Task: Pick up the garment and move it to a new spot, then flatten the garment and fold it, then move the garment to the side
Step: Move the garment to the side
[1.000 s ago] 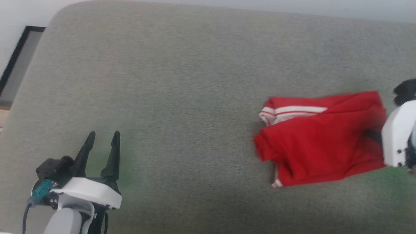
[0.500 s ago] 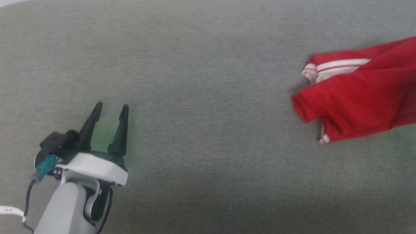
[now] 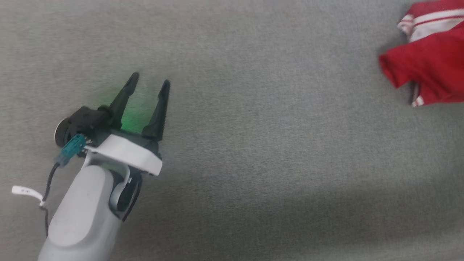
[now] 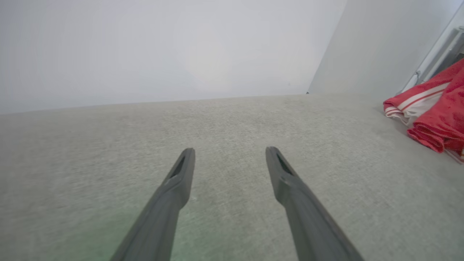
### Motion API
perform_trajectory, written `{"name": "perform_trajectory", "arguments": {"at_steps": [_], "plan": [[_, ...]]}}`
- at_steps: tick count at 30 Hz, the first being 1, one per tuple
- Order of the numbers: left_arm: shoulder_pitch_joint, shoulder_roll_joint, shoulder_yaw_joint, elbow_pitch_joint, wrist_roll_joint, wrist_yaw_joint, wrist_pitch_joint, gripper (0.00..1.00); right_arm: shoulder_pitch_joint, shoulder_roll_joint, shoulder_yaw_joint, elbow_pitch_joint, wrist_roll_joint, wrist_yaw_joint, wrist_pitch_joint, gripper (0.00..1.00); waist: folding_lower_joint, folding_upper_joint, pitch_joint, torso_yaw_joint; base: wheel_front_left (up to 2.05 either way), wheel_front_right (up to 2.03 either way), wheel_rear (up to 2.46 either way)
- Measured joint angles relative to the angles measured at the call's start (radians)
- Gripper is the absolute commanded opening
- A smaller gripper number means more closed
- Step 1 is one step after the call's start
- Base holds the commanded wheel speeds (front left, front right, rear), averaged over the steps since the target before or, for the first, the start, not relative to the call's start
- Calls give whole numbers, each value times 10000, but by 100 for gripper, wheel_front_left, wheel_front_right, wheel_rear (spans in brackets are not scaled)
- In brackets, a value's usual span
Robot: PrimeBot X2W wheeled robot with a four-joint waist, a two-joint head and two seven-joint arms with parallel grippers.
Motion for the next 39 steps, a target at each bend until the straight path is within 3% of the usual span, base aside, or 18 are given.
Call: {"name": "perform_trajectory", "arguments": {"at_steps": [9,16,24,26,27,28,29,30,39], "plan": [[-1180,4,-899,196,-77,0,0,100,-925,-635,424,1808,-347,0,-1626,0,0,0,848,-417,0,0,0],[-1658,-19,-1308,272,-230,-4,-2,100,-1497,-548,871,3482,-740,0,-2803,0,0,0,1150,-139,0,0,0],[-1809,-31,-1312,259,-360,-6,-10,100,-2052,-399,1386,4986,-928,-2,-3427,0,0,0,1283,294,0,0,0],[-1809,-27,-1271,249,-372,-6,-10,100,-2174,-376,1452,5250,-855,-2,-3561,17,0,0,1293,339,0,0,0],[-1808,-25,-1246,240,-393,-6,-10,100,-2250,-380,1484,5375,-832,-2,-3620,39,0,0,1292,352,0,0,0],[-1806,-23,-1212,228,-407,-6,-10,100,-2312,-380,1570,5444,-826,-2,-3689,51,0,0,1286,357,0,0,0],[-1797,-21,-1183,209,-453,-6,-10,100,-2388,-370,1641,5553,-807,0,-3705,85,0,0,1274,359,0,0,0],[-1782,-2,-1160,192,-497,-6,-10,100,-2460,-360,1664,5657,-771,-2,-3762,100,0,0,1259,358,0,0,0],[-1365,132,-792,15,-792,-2,-4,100,-2751,-370,2230,5887,-355,0,-4320,100,0,0,917,307,0,0,0]]}}
